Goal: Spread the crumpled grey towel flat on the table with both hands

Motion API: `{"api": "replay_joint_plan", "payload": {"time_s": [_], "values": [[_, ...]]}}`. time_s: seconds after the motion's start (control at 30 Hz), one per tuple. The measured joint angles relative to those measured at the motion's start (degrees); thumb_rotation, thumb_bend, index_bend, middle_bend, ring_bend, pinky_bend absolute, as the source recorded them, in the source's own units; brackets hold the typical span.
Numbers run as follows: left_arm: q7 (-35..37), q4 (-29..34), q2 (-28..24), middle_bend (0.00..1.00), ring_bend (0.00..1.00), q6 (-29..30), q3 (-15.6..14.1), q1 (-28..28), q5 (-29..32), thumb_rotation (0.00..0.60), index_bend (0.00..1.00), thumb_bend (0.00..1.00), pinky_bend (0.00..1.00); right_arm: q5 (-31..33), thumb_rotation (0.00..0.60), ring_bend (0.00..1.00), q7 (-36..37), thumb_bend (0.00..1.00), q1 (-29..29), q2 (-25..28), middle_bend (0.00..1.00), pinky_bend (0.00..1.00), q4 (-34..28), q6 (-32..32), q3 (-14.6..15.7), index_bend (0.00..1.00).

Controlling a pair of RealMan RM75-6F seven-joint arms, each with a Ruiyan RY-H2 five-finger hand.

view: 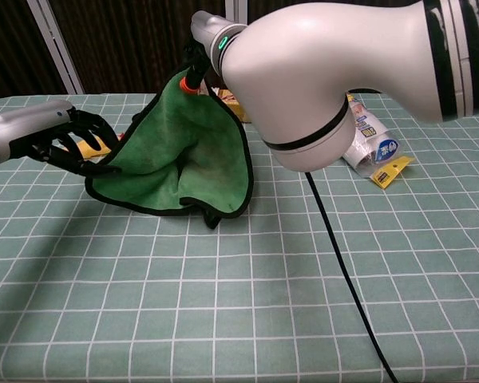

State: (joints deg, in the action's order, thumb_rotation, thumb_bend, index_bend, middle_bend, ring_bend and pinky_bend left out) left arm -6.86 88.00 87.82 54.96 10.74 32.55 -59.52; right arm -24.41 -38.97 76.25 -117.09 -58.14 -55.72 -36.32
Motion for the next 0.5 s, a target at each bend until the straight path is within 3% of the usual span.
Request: {"api": "replay_joint_plan", "payload": {"time_s": [0.33, 0.5], "values": [[-6.43, -4.93, 3.63, 0.29, 0.24, 2.25, -0.59, 0.90, 3.47, 0.488, 0.36, 0.03, 0.34, -0.63, 0.600, 0.09, 1.48, 0.37, -0.39, 0.23, 0.29, 0.15, -0.41, -0.05, 0.62, 0.80], [-7.24, -6.19, 4.52, 0.29, 0.24, 3.30, -0.28, 0.74, 4.93, 0.508, 0.41, 0.04, 0.34, -1.02, 0.600, 0.09, 2.14, 0.36, -1.11, 0.92, 0.29, 0.15, -1.23, 0.13, 1.16, 0.80]]}}
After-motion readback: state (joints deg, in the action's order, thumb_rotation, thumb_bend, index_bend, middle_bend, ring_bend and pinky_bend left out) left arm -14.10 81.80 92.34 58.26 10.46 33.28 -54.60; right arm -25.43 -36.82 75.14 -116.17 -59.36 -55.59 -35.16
